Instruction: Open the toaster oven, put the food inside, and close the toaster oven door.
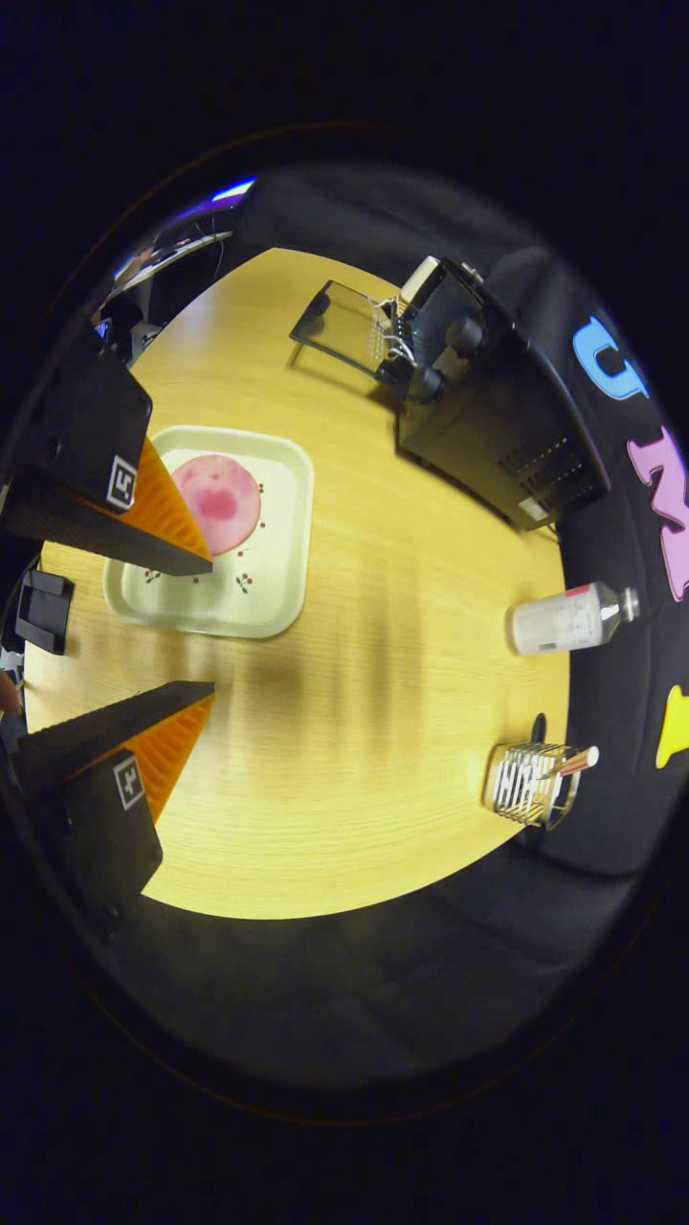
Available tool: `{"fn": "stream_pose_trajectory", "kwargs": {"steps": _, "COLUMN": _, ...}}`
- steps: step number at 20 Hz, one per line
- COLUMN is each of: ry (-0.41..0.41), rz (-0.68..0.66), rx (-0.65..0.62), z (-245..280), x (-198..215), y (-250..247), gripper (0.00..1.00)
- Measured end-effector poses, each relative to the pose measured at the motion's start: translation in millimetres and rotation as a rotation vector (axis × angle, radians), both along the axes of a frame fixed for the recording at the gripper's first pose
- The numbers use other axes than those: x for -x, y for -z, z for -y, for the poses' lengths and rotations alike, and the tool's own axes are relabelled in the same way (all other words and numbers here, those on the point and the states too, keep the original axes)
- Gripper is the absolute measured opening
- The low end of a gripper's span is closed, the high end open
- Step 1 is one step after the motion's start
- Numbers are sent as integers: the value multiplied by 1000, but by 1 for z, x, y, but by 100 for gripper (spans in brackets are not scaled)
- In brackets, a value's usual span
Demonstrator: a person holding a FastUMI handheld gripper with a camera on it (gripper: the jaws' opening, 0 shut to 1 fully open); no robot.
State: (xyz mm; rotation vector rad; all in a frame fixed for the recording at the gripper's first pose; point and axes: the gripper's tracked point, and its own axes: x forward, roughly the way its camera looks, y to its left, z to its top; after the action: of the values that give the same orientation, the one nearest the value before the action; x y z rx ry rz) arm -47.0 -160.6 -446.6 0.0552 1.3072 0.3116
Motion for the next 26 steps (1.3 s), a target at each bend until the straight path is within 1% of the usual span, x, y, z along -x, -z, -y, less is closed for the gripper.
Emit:
{"fn": "stream_pose_trajectory", "kwargs": {"steps": 1, "ry": 3, "rz": -27, "rx": 8, "z": 1, "x": 3, "y": 7, "gripper": 70}}
{"fn": "stream_pose_trajectory", "kwargs": {"steps": 2, "ry": 10, "rz": -53, "rx": 2, "z": -2, "x": 3, "y": 12, "gripper": 67}}
{"fn": "stream_pose_trajectory", "kwargs": {"steps": 3, "ry": 18, "rz": -78, "rx": 4, "z": -3, "x": 4, "y": 16, "gripper": 61}}
{"fn": "stream_pose_trajectory", "kwargs": {"steps": 5, "ry": 14, "rz": -127, "rx": 35, "z": -2, "x": 7, "y": 26, "gripper": 56}}
{"fn": "stream_pose_trajectory", "kwargs": {"steps": 7, "ry": -3, "rz": -137, "rx": 45, "z": -6, "x": 4, "y": 28, "gripper": 55}}
{"fn": "stream_pose_trajectory", "kwargs": {"steps": 8, "ry": -14, "rz": -139, "rx": 67, "z": -4, "x": 5, "y": 26, "gripper": 53}}
{"fn": "stream_pose_trajectory", "kwargs": {"steps": 9, "ry": -28, "rz": -147, "rx": 73, "z": -3, "x": 6, "y": 28, "gripper": 46}}
{"fn": "stream_pose_trajectory", "kwargs": {"steps": 10, "ry": -47, "rz": -155, "rx": 44, "z": -10, "x": 7, "y": 30, "gripper": 40}}
{"fn": "stream_pose_trajectory", "kwargs": {"steps": 11, "ry": -54, "rz": -162, "rx": 20, "z": -11, "x": 7, "y": 28, "gripper": 25}}
{"fn": "stream_pose_trajectory", "kwargs": {"steps": 13, "ry": -24, "rz": -174, "rx": -47, "z": -16, "x": 7, "y": 28, "gripper": 10}}
{"fn": "stream_pose_trajectory", "kwargs": {"steps": 15, "ry": 39, "rz": -184, "rx": -107, "z": -18, "x": 6, "y": 27, "gripper": 6}}
{"fn": "stream_pose_trajectory", "kwargs": {"steps": 16, "ry": 75, "rz": -200, "rx": -147, "z": -19, "x": 8, "y": 26, "gripper": 6}}
{"fn": "stream_pose_trajectory", "kwargs": {"steps": 18, "ry": 181, "rz": -244, "rx": -251, "z": -25, "x": 12, "y": 21, "gripper": 5}}
{"fn": "stream_pose_trajectory", "kwargs": {"steps": 20, "ry": 277, "rz": -249, "rx": -329, "z": -27, "x": 12, "y": 18, "gripper": 5}}
{"fn": "stream_pose_trajectory", "kwargs": {"steps": 22, "ry": 336, "rz": -244, "rx": -349, "z": -27, "x": 18, "y": 20, "gripper": 5}}
{"fn": "stream_pose_trajectory", "kwargs": {"steps": 26, "ry": 440, "rz": -256, "rx": -460, "z": -40, "x": 29, "y": 15, "gripper": 5}}
